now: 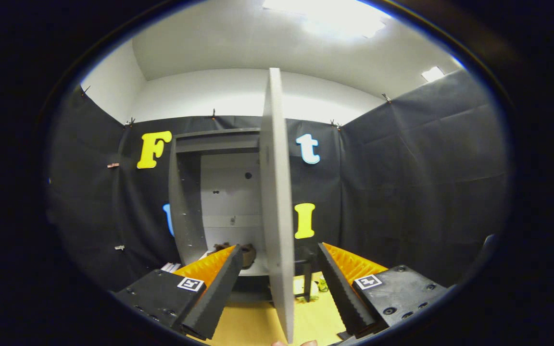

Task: Open the shoe cabinet door, grab the shoes and put them into the shoe cabinet, then close the shoe cabinet door.

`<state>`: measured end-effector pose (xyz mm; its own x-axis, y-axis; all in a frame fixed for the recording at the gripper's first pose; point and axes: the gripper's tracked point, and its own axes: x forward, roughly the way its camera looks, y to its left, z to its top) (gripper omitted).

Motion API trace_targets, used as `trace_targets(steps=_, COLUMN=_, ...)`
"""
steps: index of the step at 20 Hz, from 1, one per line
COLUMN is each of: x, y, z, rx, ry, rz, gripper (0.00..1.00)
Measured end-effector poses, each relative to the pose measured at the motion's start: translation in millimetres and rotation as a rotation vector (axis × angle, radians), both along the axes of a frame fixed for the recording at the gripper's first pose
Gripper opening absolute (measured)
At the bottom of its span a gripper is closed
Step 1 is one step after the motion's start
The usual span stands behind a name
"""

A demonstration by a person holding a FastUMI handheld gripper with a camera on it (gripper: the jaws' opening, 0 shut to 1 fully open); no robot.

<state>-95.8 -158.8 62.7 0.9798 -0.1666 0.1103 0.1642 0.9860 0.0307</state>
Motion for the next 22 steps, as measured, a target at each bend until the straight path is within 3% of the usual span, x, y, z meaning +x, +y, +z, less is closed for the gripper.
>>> trace_targets(steps=8, x=40, y=-104, z=-50, rx=-0.006, ry=0.100, rz=-0.119, gripper=0.98)
trace_targets(steps=14, x=73, y=-81, z=-85, rx=0.016, ry=0.171, rz=-0.047, gripper=0.98)
trace_targets(steps=22, x=69, y=-45, z=-91, rx=0.055, ry=0.183, rz=-0.056, gripper=0.97)
